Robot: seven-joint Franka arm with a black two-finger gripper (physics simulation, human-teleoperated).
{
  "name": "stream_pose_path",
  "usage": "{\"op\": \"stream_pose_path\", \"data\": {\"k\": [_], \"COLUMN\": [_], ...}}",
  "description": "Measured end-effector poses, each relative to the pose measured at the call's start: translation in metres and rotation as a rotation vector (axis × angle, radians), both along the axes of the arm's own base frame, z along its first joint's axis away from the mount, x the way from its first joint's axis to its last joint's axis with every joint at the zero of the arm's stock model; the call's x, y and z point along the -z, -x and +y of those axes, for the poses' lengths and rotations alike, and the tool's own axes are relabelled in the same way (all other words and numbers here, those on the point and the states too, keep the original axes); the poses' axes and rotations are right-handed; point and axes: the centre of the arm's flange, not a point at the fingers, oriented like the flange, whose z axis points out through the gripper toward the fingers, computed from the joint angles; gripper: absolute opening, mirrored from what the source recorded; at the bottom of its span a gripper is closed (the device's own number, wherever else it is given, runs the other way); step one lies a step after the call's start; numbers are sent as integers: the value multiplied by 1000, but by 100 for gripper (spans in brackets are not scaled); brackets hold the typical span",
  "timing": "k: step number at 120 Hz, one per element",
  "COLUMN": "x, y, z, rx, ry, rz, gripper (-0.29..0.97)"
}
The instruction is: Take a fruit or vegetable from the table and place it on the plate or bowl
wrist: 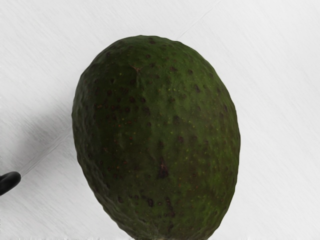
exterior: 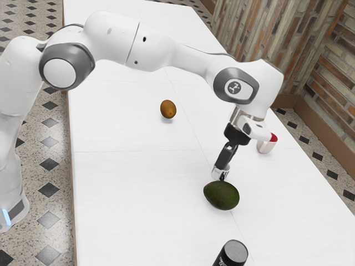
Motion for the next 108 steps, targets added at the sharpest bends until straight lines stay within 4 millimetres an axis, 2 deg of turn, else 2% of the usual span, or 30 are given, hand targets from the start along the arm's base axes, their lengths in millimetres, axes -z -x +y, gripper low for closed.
{"op": "stream_pose_path", "data": {"k": [37, 53, 80, 108], "x": [5, -5, -9, -8], "y": [-1, -6, -20, -23], "z": [1, 1, -9, -18], "rx": [-6, -11, -14, -10], "ry": [-4, 5, 23, 29], "rz": [8, -25, -88, -110], "gripper": [68, 68, 68, 68]}}
